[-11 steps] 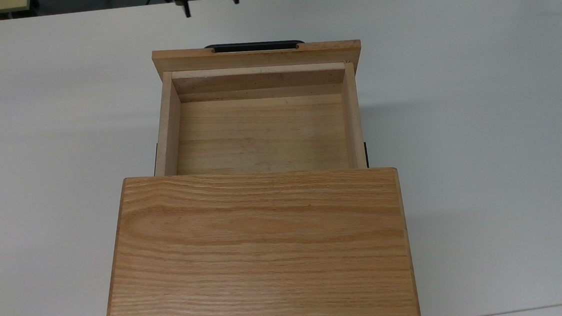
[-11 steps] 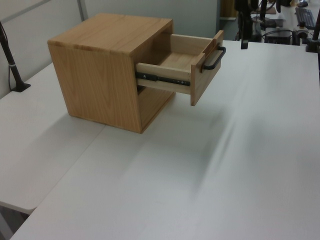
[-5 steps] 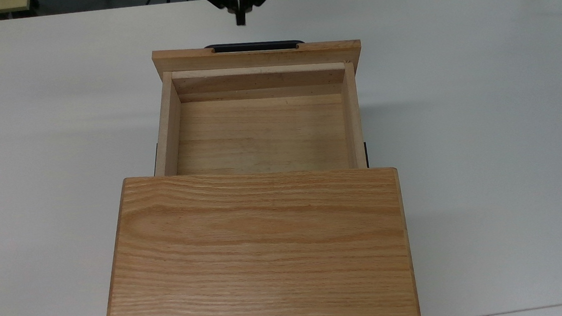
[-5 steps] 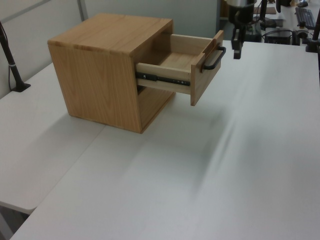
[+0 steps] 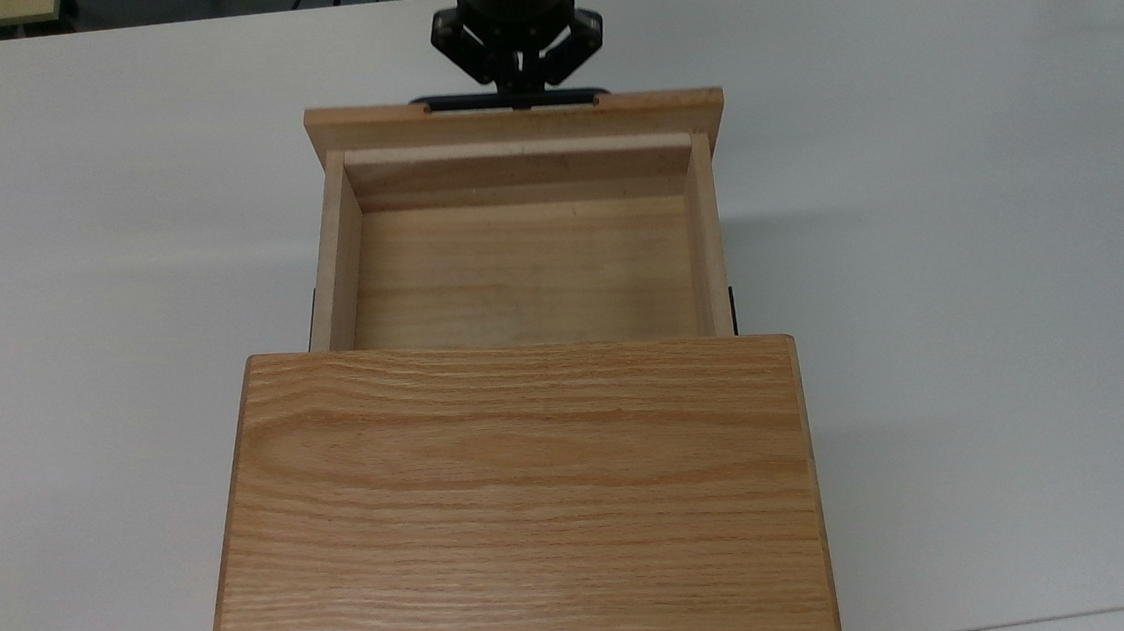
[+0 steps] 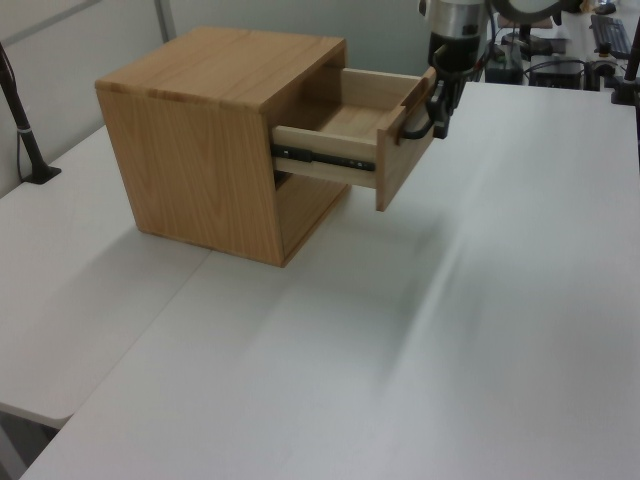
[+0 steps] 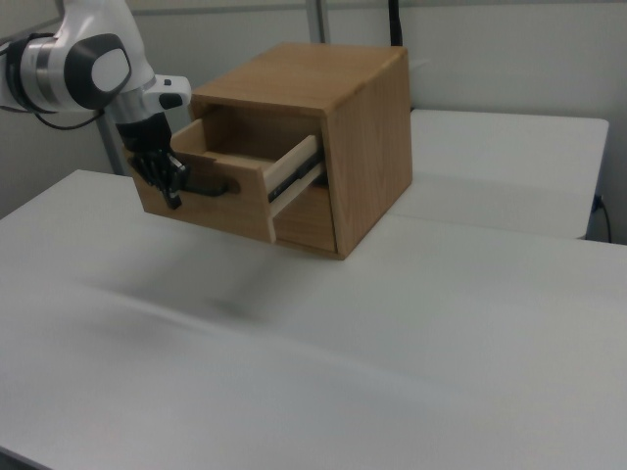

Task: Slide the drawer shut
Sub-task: 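Lower the gripper toward the black handle on the drawer front, then push the drawer front with the gripper into the cabinet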

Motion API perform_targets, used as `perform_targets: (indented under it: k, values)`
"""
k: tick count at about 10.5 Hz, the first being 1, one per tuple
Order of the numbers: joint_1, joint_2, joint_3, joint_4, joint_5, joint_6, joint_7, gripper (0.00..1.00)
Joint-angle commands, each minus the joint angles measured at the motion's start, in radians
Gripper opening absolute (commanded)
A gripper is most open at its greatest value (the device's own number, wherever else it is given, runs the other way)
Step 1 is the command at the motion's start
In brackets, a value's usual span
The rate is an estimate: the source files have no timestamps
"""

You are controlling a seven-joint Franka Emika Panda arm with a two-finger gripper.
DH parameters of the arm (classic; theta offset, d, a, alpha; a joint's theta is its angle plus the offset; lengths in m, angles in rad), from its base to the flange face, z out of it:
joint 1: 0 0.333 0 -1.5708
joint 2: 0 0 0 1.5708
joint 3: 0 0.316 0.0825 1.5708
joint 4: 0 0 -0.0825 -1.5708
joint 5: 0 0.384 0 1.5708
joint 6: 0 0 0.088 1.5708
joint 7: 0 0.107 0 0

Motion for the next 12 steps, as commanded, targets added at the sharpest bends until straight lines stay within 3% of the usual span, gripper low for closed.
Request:
perform_targets:
  k: [1, 4, 8, 10, 12]
  values:
    - [-0.002, 0.077, 0.003, 0.065, -0.081, 0.063, 0.034, 0.0]
    - [-0.009, 0.169, 0.002, 0.156, -0.121, 0.179, 0.037, 0.0]
    - [-0.014, 0.293, -0.013, 0.311, -0.234, 0.305, 0.135, 0.0]
    - [-0.014, 0.323, -0.014, 0.331, -0.311, 0.376, 0.245, 0.0]
    - [-0.017, 0.321, -0.021, 0.329, -0.333, 0.407, 0.299, 0.0]
